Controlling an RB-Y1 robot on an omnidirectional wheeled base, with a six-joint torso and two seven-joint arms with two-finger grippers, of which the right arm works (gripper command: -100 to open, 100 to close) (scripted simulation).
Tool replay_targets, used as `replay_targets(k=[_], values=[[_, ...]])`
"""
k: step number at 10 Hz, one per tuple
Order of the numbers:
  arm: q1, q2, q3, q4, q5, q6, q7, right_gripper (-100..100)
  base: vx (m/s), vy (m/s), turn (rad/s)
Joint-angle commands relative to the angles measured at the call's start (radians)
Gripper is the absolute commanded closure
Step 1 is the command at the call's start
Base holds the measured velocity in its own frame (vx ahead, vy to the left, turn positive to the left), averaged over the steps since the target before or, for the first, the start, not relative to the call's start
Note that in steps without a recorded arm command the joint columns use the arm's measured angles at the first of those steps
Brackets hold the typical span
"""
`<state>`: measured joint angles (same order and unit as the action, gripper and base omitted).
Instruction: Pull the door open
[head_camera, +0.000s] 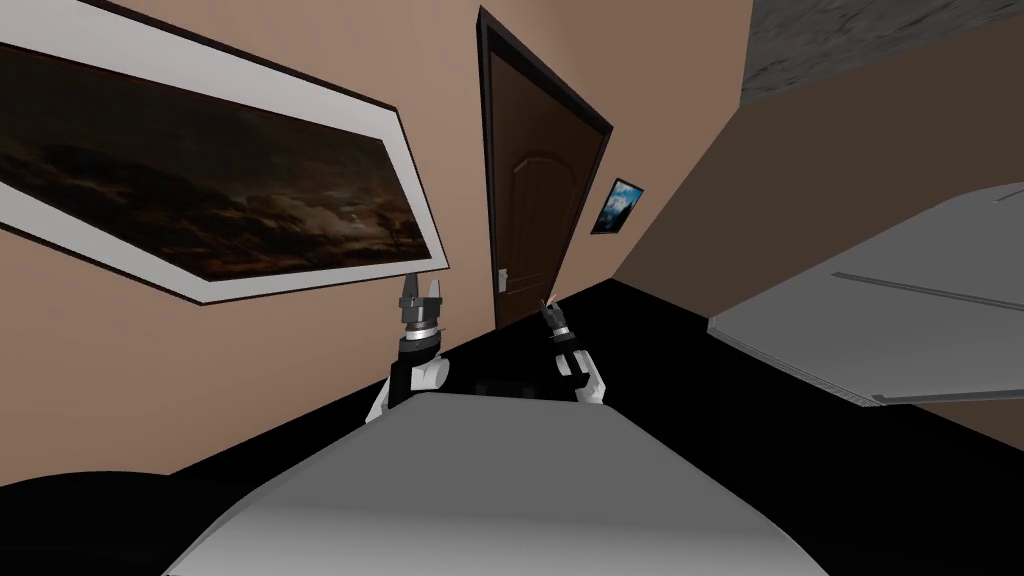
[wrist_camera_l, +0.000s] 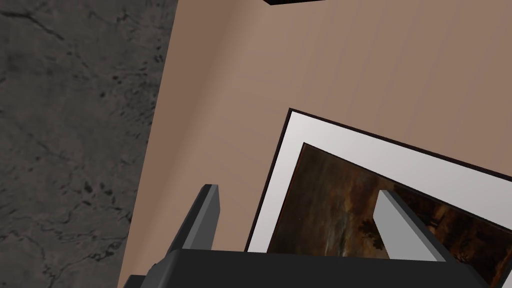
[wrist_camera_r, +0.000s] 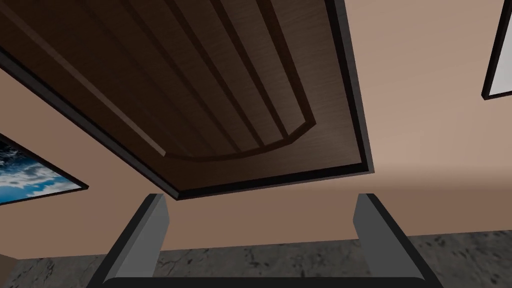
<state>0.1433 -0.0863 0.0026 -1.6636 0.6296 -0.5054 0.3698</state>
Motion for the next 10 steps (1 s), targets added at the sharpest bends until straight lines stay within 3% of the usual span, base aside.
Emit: replay_targets(k=[1, 10], values=[[-0.015, 0.007, -0.001, 0.036, 0.034, -0.012, 0.015, -100, 0.108, 0.02, -0.027], [-0.105, 0.03, -0.002, 0.207, 0.214, -0.048, 0.071, -100, 0.096, 0.02, -0.024]])
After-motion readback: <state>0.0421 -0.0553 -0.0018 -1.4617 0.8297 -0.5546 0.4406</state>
